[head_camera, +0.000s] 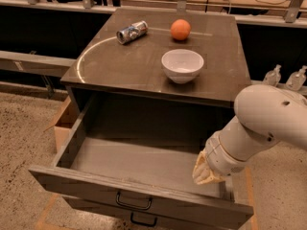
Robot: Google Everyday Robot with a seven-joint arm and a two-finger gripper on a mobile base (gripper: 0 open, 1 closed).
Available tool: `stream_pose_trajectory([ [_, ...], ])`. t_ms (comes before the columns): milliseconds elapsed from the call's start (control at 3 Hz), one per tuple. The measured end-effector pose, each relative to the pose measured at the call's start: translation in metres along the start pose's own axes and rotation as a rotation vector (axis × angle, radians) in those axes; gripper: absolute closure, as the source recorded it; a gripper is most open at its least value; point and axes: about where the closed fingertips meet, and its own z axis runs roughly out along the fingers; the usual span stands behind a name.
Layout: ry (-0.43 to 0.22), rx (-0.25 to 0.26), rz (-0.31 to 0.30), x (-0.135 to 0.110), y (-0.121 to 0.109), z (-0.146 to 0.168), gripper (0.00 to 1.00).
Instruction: Open top drawer
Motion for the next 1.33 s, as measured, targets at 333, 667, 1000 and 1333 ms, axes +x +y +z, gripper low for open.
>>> stream_pose_trajectory([
  [333,0.018,0.042,0.023,0.009,-0.015,-0.007,1.00],
  [667,0.069,0.088,0.085,0.034,-0.032,-0.020,1.00],
  [1000,0.143,0.139,0.186,0.072,-0.049,-0.038,1.00],
  [1333,0.152,0.142,0.198,0.075,-0.048,-0.039,0.83],
])
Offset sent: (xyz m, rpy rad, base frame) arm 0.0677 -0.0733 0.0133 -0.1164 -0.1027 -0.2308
